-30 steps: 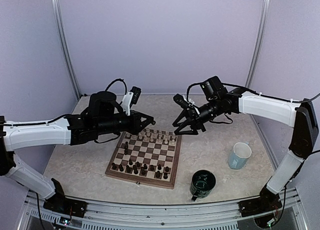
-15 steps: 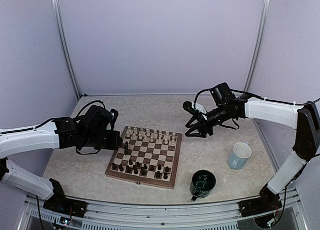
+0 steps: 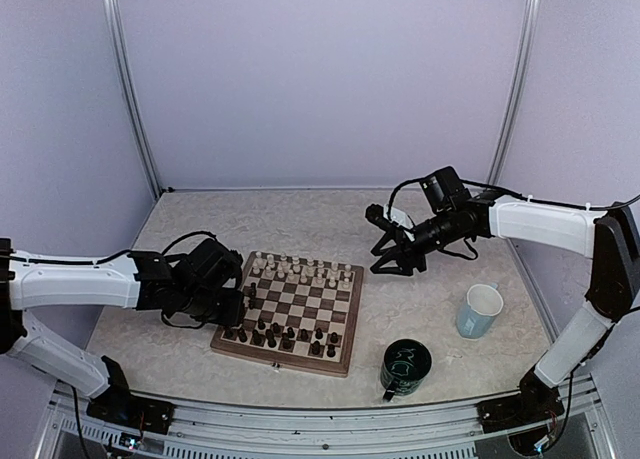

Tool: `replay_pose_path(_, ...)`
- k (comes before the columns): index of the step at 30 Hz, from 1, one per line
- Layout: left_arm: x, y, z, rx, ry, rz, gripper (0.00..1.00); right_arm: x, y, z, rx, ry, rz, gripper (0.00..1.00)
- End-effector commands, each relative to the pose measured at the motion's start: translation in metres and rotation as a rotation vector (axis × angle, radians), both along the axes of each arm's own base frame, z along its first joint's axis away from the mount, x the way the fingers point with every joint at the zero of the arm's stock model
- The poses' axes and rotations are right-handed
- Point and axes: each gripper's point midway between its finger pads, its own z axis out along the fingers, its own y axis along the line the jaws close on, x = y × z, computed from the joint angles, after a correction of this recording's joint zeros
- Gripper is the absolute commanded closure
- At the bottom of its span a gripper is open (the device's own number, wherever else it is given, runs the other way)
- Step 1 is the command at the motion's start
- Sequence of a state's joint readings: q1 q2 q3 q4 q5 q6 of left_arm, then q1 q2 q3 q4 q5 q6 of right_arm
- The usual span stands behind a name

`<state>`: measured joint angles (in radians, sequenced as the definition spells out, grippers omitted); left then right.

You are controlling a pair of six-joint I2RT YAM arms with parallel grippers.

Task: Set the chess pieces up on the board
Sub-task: Place the pawn at g7.

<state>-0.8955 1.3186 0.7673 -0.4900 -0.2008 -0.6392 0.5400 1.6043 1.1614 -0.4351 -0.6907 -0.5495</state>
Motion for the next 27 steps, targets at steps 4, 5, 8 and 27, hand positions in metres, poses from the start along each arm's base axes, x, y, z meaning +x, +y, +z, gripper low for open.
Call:
replay_pose_path(4, 0.004, -0.017, -0.008, -0.015, 0.001, -0.025, 0.95, 0.003, -0.002, 0.000, 0.002, -0.014, -0.004, 0.50)
replay_pose_path(5, 0.005, -0.018, -0.008, -0.014, -0.001, -0.027, 0.95, 0.003, -0.001, 0.000, 0.004, -0.014, -0.001, 0.50)
replay_pose_path(8, 0.007, -0.019, -0.011, 0.002, 0.003, -0.027, 0.95, 0.001, -0.002, -0.001, 0.003, -0.011, 0.002, 0.50)
replay_pose_path(27, 0.011, -0.022, -0.022, 0.037, 0.011, -0.029, 0.90, 0.000, -0.001, -0.005, 0.000, 0.002, 0.012, 0.50)
